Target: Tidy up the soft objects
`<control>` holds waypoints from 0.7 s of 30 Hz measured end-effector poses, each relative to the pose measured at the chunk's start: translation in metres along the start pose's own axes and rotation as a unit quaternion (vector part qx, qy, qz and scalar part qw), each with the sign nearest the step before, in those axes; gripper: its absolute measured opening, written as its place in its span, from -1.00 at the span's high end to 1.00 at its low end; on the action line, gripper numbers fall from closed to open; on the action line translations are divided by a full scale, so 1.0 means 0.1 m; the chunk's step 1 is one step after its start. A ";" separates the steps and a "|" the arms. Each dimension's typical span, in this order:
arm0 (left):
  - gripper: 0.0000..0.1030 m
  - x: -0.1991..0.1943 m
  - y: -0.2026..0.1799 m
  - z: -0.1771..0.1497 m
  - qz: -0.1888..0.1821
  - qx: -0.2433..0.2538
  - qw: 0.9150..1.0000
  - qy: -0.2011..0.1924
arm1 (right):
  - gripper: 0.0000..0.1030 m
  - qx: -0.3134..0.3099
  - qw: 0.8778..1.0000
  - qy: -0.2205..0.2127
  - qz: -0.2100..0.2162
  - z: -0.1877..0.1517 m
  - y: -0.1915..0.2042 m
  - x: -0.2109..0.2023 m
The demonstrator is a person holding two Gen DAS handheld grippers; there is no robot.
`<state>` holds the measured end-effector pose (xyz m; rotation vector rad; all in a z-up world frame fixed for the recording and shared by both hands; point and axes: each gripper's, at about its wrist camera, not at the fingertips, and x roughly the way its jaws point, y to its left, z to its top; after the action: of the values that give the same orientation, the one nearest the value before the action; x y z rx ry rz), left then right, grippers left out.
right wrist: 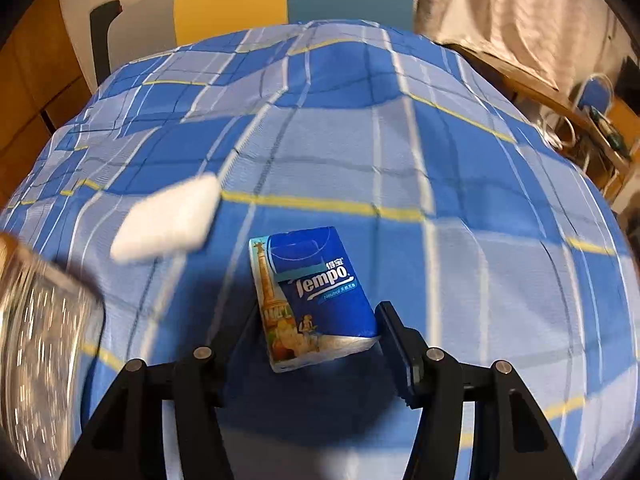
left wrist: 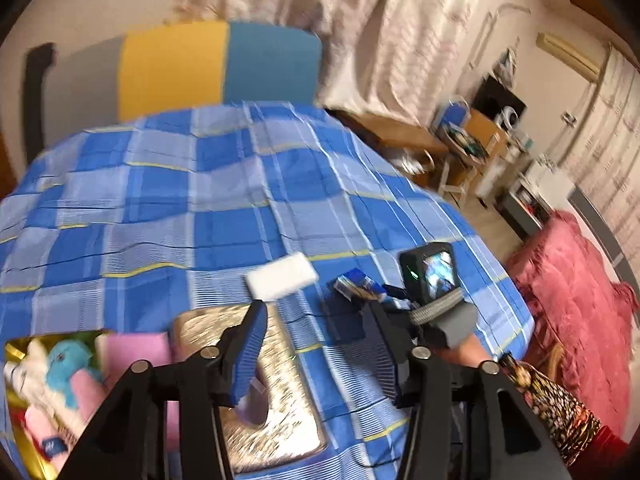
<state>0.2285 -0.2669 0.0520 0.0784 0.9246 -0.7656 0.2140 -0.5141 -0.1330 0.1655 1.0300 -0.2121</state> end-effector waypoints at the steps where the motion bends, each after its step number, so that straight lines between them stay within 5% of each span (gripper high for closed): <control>1: 0.00 0.13 0.00 0.09 -0.009 -0.001 1.000 0.015 | -0.14 0.006 1.000 0.002 0.007 -0.09 -0.05 -0.07; 8: -0.01 1.02 0.10 0.52 -0.009 -0.035 0.995 0.093 | -0.14 0.031 0.999 0.007 0.034 -0.61 -0.27 -0.42; 13: -0.03 1.77 0.19 0.60 0.012 -0.052 0.980 0.189 | -0.14 0.050 0.997 -0.002 0.051 -0.65 -0.33 -0.45; 21: -0.23 2.33 0.43 0.74 0.094 -0.063 0.969 0.221 | -0.14 0.063 0.995 -0.008 0.082 -0.61 -0.35 -0.48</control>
<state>0.3906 -0.3940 -0.0865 0.2289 1.3657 -0.5175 0.1312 -0.5291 -0.1238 0.3611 0.9815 -0.1287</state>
